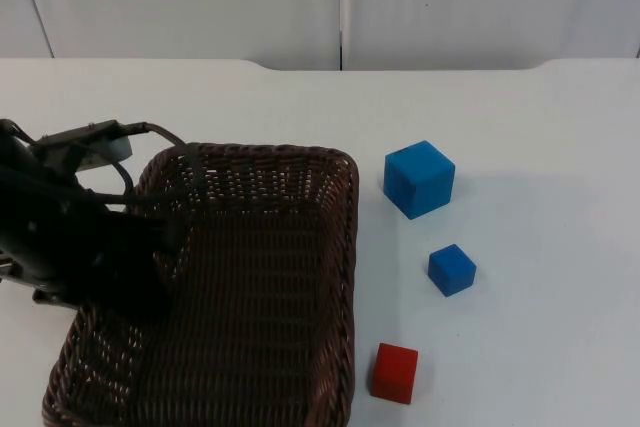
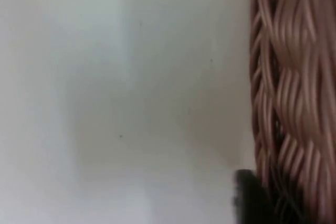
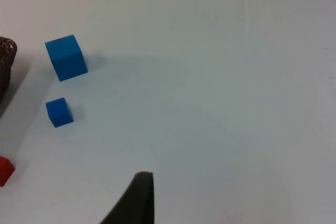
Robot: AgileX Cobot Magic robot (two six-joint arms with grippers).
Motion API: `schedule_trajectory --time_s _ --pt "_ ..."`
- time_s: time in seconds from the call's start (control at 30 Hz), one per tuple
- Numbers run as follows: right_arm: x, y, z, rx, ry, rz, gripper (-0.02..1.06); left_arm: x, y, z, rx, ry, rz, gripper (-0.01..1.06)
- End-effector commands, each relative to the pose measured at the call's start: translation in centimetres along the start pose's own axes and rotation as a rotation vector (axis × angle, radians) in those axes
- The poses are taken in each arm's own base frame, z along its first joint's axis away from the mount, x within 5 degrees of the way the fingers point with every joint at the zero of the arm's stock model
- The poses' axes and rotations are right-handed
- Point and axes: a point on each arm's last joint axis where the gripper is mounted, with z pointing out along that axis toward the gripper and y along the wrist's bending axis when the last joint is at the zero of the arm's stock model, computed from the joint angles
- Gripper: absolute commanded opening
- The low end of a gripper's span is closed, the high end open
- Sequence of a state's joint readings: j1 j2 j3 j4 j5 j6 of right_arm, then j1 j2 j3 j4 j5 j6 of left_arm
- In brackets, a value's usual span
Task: Pick up the basket with the left hand and place the largest block into the basket with the right hand.
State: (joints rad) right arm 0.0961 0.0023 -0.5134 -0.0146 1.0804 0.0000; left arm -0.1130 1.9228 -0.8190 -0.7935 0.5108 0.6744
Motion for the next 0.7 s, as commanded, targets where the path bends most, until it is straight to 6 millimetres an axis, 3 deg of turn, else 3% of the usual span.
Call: schedule_trajectory --time_s 0.0,0.1,0.3,0.67 --pt "0.0 0.0 -0.1 0.005 -0.005 0.001 1.05 0.0 -0.3 0.0 0.019 0.007 -0.009 0.22" --pt "0.0 0.0 -0.1 0.005 -0.005 0.001 1.05 0.1 -0.5 0.0 0.03 0.019 -0.009 0.0" --pt "0.0 0.0 -0.1 0.005 -0.005 0.001 1.05 0.0 -1.0 -1.1 0.044 -0.004 0.007 0.0" --pt "0.0 0.0 -0.1 0.005 -0.005 0.001 1.05 -0.1 -3.4 -6.2 0.112 -0.1 0.051 0.0"
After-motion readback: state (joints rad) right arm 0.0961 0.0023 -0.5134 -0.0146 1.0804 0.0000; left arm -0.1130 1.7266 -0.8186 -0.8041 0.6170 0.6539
